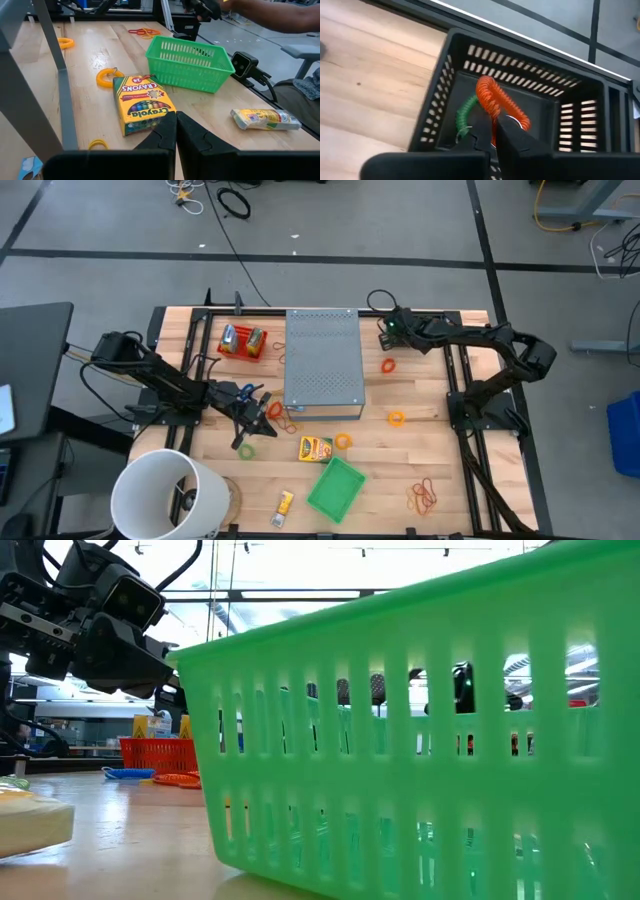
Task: Pick & Place Office Desk Supplies
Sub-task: Put the orange spring keychain into the black basket
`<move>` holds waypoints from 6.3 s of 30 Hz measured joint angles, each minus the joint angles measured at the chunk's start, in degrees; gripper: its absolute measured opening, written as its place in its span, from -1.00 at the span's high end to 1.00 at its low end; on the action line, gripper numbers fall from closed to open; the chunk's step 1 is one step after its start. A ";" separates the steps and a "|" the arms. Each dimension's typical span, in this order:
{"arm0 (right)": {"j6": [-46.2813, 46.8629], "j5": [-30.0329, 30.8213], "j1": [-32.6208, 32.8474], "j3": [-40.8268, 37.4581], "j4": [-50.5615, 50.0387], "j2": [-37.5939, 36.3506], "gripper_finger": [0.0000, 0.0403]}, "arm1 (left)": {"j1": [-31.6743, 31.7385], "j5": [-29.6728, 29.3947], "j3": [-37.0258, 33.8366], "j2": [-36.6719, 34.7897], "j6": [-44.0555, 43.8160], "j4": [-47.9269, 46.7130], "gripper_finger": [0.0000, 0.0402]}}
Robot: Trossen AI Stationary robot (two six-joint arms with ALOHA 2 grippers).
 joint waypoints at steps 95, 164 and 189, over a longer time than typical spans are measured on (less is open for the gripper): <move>-11.25 -13.79 21.22 -9.33 -0.55 0.10 0.97 | 0.00 -0.20 0.00 0.01 0.24 -0.24 0.96; -13.27 -6.57 23.59 -9.40 2.58 0.13 0.73 | 0.00 0.00 0.00 0.01 0.61 -0.28 0.96; -23.78 -16.48 11.26 -9.35 3.98 0.07 0.37 | -0.02 0.02 0.00 0.01 0.63 -0.28 0.96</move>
